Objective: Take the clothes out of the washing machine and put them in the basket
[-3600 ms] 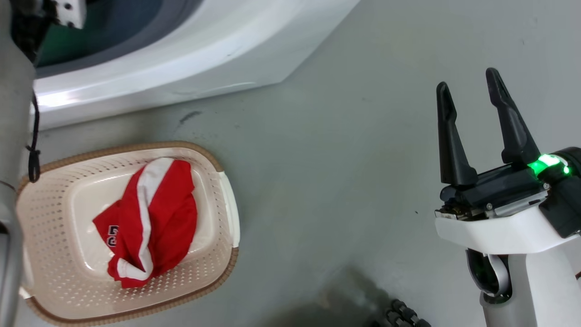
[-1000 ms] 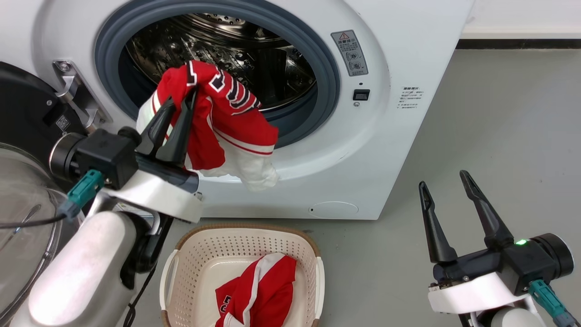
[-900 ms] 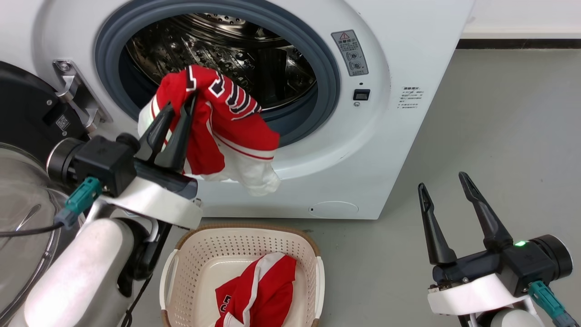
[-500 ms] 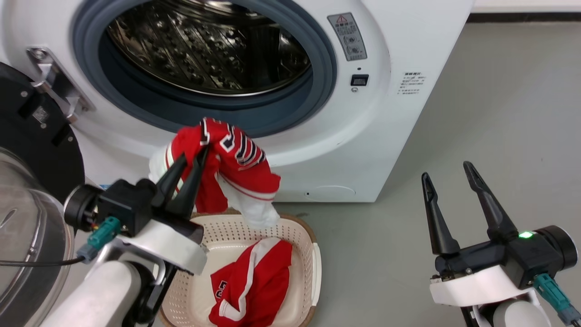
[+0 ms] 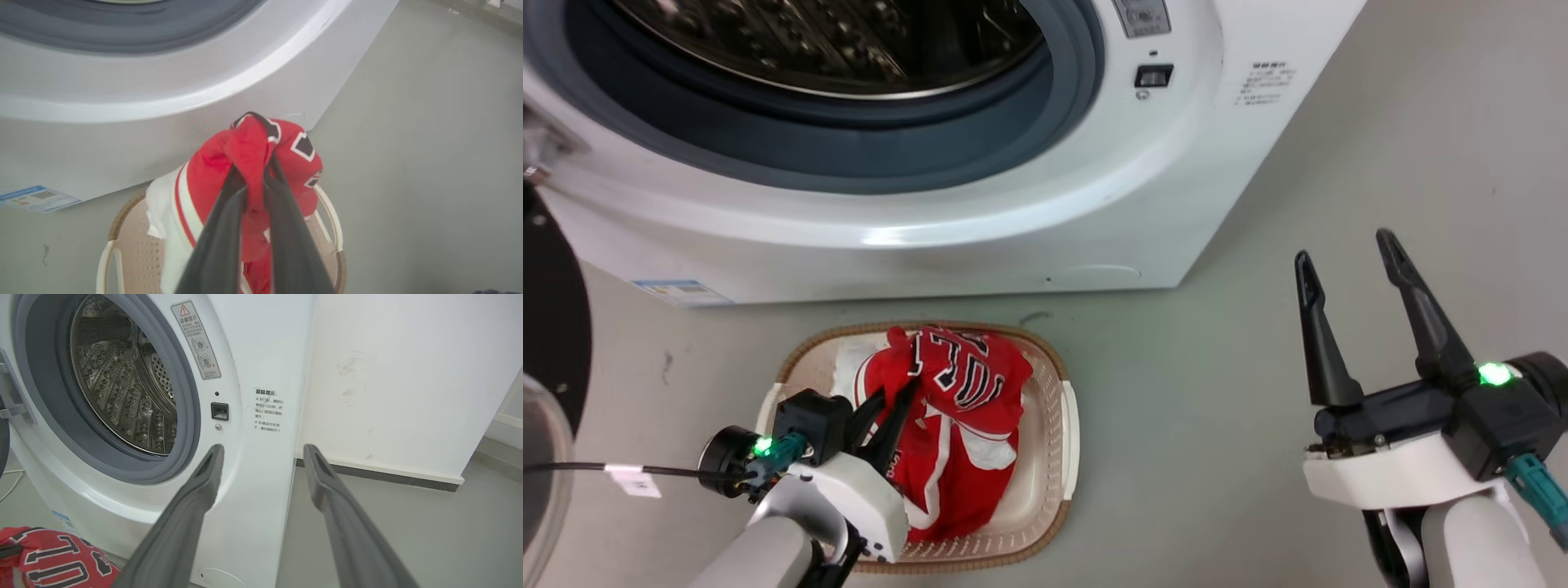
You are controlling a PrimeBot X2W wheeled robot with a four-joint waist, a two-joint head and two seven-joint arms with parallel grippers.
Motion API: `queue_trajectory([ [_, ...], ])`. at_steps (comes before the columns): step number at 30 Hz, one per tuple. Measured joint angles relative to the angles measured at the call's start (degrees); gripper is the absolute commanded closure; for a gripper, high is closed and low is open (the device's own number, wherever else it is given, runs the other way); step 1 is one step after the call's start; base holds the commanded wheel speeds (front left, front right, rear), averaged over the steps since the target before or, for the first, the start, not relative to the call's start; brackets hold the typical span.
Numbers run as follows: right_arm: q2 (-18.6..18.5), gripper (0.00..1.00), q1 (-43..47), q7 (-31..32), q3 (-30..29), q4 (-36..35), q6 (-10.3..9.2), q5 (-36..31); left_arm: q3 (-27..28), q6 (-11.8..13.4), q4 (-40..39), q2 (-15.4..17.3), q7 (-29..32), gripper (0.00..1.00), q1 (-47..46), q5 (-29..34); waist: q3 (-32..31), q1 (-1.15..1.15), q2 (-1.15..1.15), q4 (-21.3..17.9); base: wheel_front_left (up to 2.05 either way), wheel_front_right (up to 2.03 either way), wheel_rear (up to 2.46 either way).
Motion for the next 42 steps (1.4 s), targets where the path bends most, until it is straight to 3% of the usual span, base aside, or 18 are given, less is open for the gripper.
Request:
queue_trajectory([
  [9, 0.0, 0.0, -4.5, 0.0, -0.3, -1.4, 0.0, 0.0, -1.5, -5.9, 23.3, -5.7, -2.0, 1.0, -8.9, -0.3, 7.9, 0.01, 0.0, -2.4, 0.0, 0.0, 0.0],
  [18, 0.0, 0.0, -8.6, 0.0, -0.9, -3.0, 0.0, 0.5, -3.8, -9.4, 43.8, -10.2, -1.8, 1.0, -20.1, 0.9, 16.7, 0.01, 0.0, -4.8, 0.0, 0.0, 0.0],
  [26, 0.0, 0.0, -10.3, 0.0, -1.7, -4.1, 0.0, 1.1, -7.6, -10.0, 56.3, -12.1, 1.6, 1.0, -27.1, 4.0, 23.3, 0.01, 0.0, -6.5, 0.0, 0.0, 0.0],
  [36, 0.0, 0.0, -11.4, 0.0, -1.9, -4.2, 0.0, 1.4, -9.8, -9.1, 60.2, -13.9, 4.6, 1.0, -29.5, 5.3, 26.4, 0.0, 0.0, -7.1, 0.0, 0.0, 0.0],
  [37, 0.0, 0.0, -11.5, 0.0, -1.9, -4.1, 0.0, 1.4, -9.7, -9.1, 60.3, -14.0, 4.8, 0.21, -29.5, 5.1, 26.3, 0.01, 0.0, -7.1, 0.0, 0.0, 0.0],
  [38, 0.0, 0.0, -11.6, 0.0, -1.9, -4.0, 0.0, 1.4, -9.8, -8.8, 60.4, -14.1, 4.4, 0.0, -29.4, 5.0, 26.1, 0.01, 0.0, -7.1, 0.0, 0.0, 0.0],
  [42, 0.0, 0.0, -11.6, 0.0, -1.7, -3.5, 0.0, 1.4, -9.7, -8.9, 60.6, -14.7, 3.0, 0.0, -28.6, 4.5, 24.5, 0.0, 0.0, -6.9, 0.0, 0.0, 0.0],
])
